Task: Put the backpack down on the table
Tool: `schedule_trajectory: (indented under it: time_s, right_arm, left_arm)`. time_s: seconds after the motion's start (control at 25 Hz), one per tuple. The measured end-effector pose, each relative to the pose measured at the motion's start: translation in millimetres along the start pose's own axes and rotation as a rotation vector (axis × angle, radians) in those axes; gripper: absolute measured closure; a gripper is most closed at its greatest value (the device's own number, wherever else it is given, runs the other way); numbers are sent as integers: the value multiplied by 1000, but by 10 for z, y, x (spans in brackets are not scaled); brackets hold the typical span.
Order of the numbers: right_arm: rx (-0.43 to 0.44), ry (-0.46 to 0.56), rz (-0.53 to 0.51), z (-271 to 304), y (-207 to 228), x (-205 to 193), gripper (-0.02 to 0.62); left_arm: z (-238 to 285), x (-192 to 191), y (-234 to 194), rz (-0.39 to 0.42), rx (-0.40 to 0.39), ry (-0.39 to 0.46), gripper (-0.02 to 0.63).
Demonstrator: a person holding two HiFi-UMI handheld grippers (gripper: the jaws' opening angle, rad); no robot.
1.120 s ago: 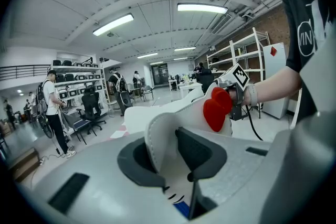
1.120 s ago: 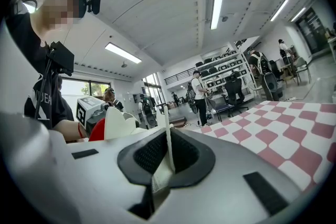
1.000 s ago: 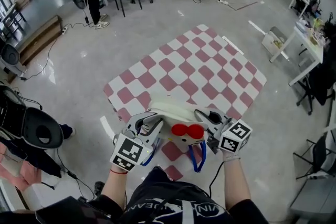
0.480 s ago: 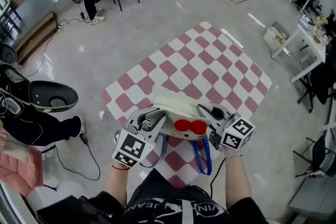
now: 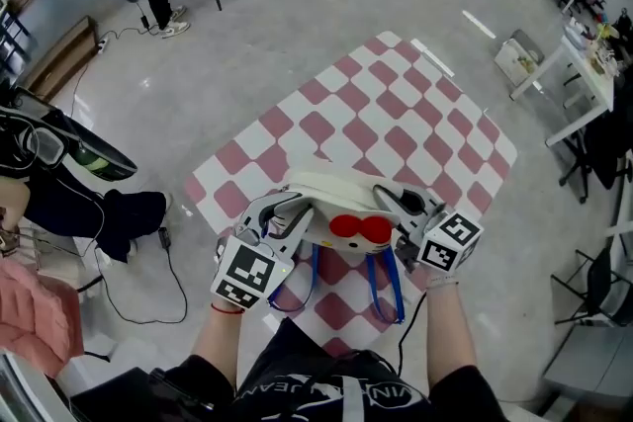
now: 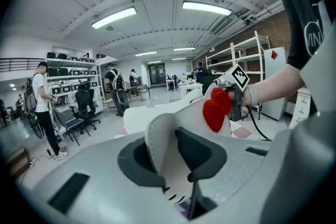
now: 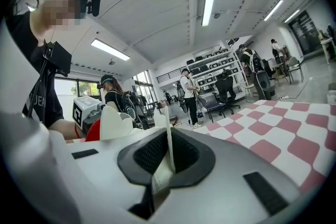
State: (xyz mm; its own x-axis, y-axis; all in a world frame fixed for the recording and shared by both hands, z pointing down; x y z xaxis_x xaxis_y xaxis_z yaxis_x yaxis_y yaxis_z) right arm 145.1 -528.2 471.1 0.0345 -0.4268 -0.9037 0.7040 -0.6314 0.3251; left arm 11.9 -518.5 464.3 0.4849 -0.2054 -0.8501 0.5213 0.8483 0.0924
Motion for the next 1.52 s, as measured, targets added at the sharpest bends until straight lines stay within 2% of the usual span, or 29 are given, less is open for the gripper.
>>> schedule_trajectory:
  time_s: [0.96,1.28,1.52]
  right_arm:
    - [-44,0,15,214,254,75,584]
    - [-45,61,-2,294,281,251,583]
    - [-57,48,-43,361,294,247,583]
  left_arm:
    - [190,146,-278,26,-22,35,514]
    - [221,161,-419,24,15,43,514]
    - [231,120,-459,26,37,47,514]
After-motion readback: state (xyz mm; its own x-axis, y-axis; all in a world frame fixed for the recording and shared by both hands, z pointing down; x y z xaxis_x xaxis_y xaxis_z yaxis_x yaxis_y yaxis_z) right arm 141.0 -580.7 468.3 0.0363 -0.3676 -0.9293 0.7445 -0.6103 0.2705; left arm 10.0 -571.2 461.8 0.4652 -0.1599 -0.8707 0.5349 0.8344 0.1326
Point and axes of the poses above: the fingertips, and each gripper's own axes: z forward along the fingers, y to its right, x out of its top, the point moved 1 cm from there along -z, backward along the fingers, and after that the axes turned 8 degrees about -y, right-handed, at the moved point
